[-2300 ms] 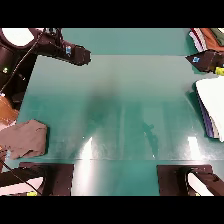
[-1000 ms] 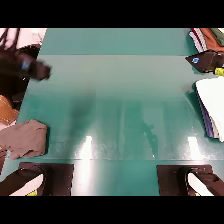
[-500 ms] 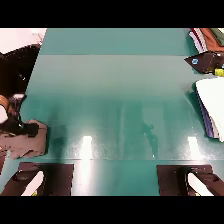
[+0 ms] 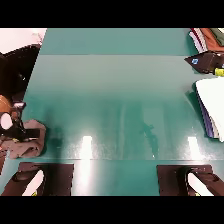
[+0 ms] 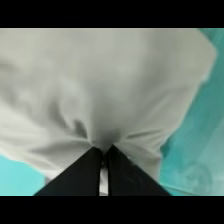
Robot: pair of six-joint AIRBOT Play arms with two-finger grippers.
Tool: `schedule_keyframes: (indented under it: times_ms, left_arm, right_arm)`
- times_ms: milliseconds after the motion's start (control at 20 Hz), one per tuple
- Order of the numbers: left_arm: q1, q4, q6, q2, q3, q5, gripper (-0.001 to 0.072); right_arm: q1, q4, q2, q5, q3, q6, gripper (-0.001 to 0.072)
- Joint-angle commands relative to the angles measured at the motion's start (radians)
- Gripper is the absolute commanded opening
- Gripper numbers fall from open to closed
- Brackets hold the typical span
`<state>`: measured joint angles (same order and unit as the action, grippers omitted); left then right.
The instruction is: Fold the shirts.
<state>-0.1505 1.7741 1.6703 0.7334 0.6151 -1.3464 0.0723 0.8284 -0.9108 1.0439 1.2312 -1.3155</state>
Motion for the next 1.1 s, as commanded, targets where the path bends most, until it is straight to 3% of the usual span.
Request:
schedule_keyframes:
  times_ms: [0, 250, 350, 600, 800, 1000, 1050]
  left_arm:
    - [-0.002, -0.024, -0.008, -0.024, 0.241, -0.069, 0.0022]
    - [0.006, -0.279, -0.073, -0.040, 0.764, -0.129, 0.0021]
    - [0.075, -0.297, -0.077, -0.039, 0.879, -0.100, 0.0020]
    - [0.333, -0.296, -0.043, 0.053, 0.936, -0.080, 0.0020]
    - [0.594, -0.293, -0.039, 0.269, 0.936, -0.066, 0.0020]
    - [0.841, -0.293, -0.064, 0.528, 0.936, 0.080, 0.0026]
    - [0.871, -0.293, -0.082, 0.580, 0.937, 0.124, 0.0098]
  right_arm:
    - [0.001, -0.025, 0.000, -0.023, 0.036, 0.000, 0.0018]
    - [0.001, -0.007, 0.000, -0.071, 0.194, 0.000, 0.0018]
    - [0.001, -0.004, 0.000, -0.079, 0.238, 0.000, 0.0018]
    - [0.001, 0.012, 0.000, -0.093, 0.278, 0.000, 0.0018]
    - [0.001, 0.012, 0.000, -0.094, 0.278, 0.000, 0.0018]
    - [0.001, 0.012, 0.000, -0.091, 0.278, 0.000, 0.0018]
    - [0.001, 0.011, 0.000, -0.090, 0.278, 0.000, 0.0018]
